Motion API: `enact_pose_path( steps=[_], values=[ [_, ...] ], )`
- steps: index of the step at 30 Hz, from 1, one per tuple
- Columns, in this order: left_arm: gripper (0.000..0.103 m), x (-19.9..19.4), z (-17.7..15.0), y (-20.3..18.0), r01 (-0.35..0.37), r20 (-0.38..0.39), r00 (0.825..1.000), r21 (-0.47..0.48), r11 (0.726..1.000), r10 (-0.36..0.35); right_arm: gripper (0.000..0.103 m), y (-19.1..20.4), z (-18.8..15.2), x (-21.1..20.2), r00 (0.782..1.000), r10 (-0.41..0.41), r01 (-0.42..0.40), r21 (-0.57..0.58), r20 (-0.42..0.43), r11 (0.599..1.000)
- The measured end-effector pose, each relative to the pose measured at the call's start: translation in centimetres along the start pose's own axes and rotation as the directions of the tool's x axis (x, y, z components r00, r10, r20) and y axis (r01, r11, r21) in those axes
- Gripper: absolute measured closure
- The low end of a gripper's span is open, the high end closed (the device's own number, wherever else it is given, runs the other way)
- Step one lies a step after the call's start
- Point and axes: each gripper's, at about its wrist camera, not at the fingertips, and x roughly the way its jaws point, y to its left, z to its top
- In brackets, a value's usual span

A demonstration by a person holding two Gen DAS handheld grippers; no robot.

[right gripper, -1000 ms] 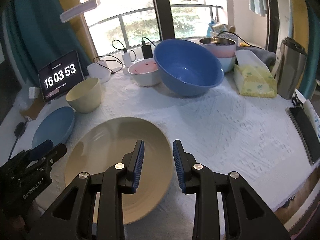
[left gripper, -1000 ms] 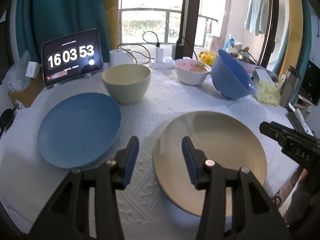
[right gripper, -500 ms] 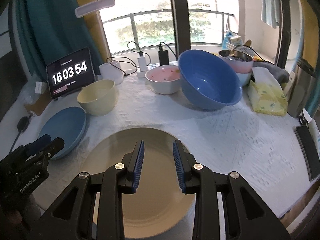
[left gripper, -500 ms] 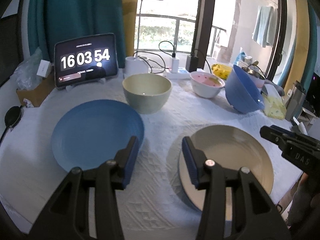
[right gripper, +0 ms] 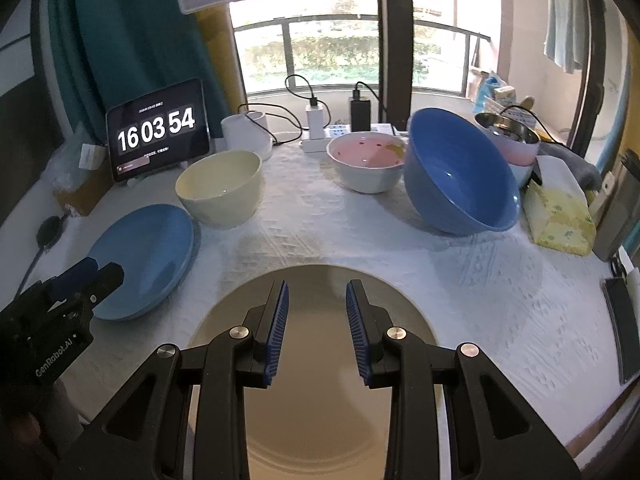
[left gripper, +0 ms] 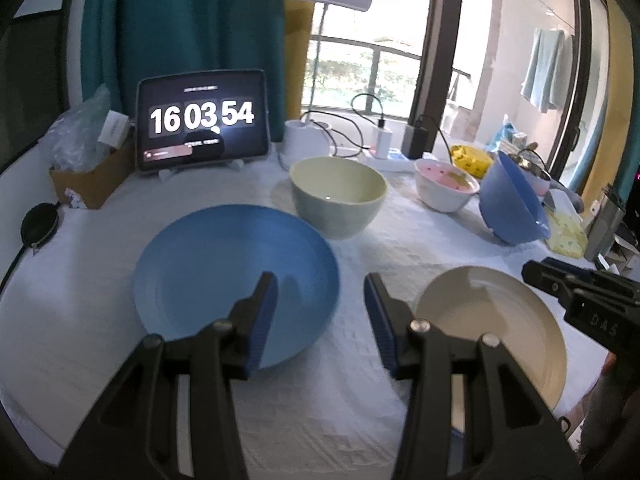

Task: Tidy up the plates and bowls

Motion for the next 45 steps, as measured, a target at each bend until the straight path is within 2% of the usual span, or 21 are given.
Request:
enact_pose_path(
  steps=[18,37,43,45],
  values=[
    [0.056,0.1,0.4,5.1,-0.064,0.029,0.997,-0.060,0.996,0.066,0.071,5.4,1.9,2.1,0.999,0.036,-0.038,-0.093,-0.016,0.995],
    [0.056,2.4,-0.3,12.7,-0.159,-0.027,0.987,-0.155,0.975,0.157,0.071,10.9,2.9,6.2,0.993,0.075,-0.089,-0.152,-0.091,0.984],
    [0.052,3.6,-0.8,14.2,-0.178,-0.066,0.983,-0.175,0.968,0.169,0.071,11.7,2.9,7.7,0.990,0.079,-0.098,-0.161,-0.119,0.982],
    [0.046,3.9,-0.9,14.5,-0.180,-0.071,0.983,-0.180,0.967,0.170,0.071,11.9,2.9,8.2,0.988,0.080,-0.101,-0.164,-0.130,0.981]
  ],
)
